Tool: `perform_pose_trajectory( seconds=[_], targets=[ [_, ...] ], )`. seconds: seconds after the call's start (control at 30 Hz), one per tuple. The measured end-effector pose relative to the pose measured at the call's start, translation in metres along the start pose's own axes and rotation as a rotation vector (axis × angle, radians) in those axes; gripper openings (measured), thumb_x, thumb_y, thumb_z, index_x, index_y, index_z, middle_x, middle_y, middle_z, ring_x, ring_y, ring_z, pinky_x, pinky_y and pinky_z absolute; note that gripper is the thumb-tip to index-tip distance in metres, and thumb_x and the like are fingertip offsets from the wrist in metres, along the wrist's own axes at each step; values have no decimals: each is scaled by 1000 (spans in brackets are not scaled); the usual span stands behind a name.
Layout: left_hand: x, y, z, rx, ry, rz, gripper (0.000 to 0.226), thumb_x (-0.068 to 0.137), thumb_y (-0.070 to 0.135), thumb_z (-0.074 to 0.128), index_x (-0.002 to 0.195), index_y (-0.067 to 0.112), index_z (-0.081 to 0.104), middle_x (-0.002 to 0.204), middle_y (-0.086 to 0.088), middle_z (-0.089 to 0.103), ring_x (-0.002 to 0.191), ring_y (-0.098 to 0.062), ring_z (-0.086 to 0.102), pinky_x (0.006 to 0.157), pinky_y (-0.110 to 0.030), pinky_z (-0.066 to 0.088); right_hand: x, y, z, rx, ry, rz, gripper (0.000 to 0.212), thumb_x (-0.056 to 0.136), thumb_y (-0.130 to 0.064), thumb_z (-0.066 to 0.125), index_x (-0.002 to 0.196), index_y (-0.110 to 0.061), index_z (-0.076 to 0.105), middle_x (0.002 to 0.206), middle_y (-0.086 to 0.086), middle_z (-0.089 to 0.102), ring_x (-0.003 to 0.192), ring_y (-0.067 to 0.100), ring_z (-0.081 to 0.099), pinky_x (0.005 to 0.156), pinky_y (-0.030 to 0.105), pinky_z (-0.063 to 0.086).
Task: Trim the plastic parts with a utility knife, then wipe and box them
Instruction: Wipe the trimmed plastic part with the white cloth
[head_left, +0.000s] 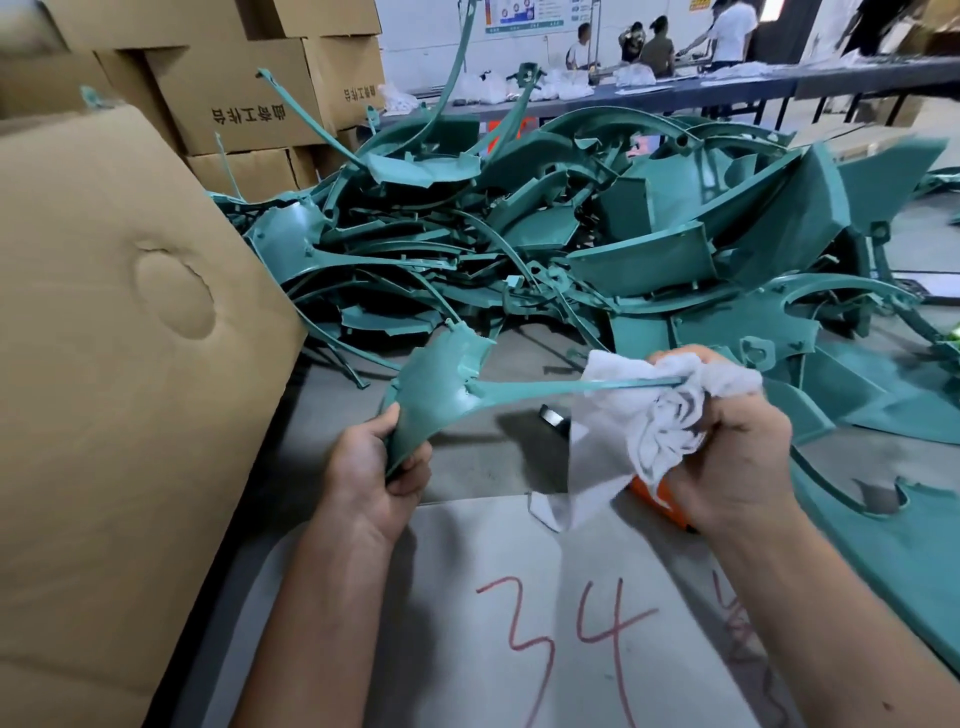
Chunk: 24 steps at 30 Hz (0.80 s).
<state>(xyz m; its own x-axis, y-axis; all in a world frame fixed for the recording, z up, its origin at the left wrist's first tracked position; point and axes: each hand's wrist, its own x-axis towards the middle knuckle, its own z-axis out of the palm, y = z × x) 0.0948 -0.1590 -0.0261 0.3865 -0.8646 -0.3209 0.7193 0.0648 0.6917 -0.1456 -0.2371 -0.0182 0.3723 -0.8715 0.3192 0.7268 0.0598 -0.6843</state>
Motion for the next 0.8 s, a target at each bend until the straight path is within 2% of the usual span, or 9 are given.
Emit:
perform_pose_trajectory(
  seconds=[0.07,0.17,0.3,0.37,0.4,0.5,0.6,0.7,0.8],
  targets=[
    [-2,6,-5,-172,-106,-88,10,88,15,43,82,13,51,53,6,38,31,-3,31,27,-19,17,-1,17,9,-35,166,-22,29,69,2,48,65,-15,70,68,10,63,60,25,63,61,33,55],
    [-3,14,-13,-231,-123,-32,13,89,16,41,79,15,49,54,7,35,33,-3,32,29,-19,17,-4,29,12,-144,334,50,26,70,3,49,77,-15,67,72,8,63,60,20,62,54,30,52],
    [2,8,-4,-125,72,154,30,109,17,31,82,15,46,55,3,39,35,-6,30,29,-15,21,-13,30,11,-966,-370,93,10,90,-33,66,86,-28,73,84,-9,68,76,7,61,67,25,49],
    [2,5,-2,-149,152,199,27,106,14,33,82,14,45,58,0,41,38,-8,33,31,-16,24,-19,36,11,-1380,-616,-52,37,86,-64,68,106,-33,75,110,-18,66,107,6,58,94,28,47],
    [2,4,-1,-153,189,223,24,105,13,34,84,13,46,63,-2,43,41,-10,35,33,-15,25,-20,37,14,-1419,-598,-141,50,85,-69,66,117,-32,74,120,-20,64,120,9,55,102,30,43],
    [-3,5,10,-103,239,294,14,105,13,40,99,16,52,74,-4,52,47,-12,42,37,-16,27,-15,36,27,-1100,-197,-257,47,91,-53,63,126,-23,69,115,-14,70,112,10,66,93,24,51],
    [-19,20,29,81,139,410,21,105,11,44,104,17,64,78,-1,69,52,-13,58,40,-16,34,6,31,54,-448,135,60,52,102,-51,56,132,-9,65,86,2,70,69,15,64,62,27,53],
    [-45,55,53,401,125,636,19,104,10,51,97,14,69,84,0,75,70,-15,69,55,-25,51,19,11,78,-24,166,123,46,99,-56,50,111,-16,69,64,4,45,49,13,44,45,22,39],
    [-76,102,78,661,234,827,18,103,17,57,87,16,66,80,3,75,79,-19,73,67,-38,60,39,-12,121,183,40,148,29,106,-41,49,89,-20,59,62,-6,42,46,3,37,38,14,30]
  ],
)
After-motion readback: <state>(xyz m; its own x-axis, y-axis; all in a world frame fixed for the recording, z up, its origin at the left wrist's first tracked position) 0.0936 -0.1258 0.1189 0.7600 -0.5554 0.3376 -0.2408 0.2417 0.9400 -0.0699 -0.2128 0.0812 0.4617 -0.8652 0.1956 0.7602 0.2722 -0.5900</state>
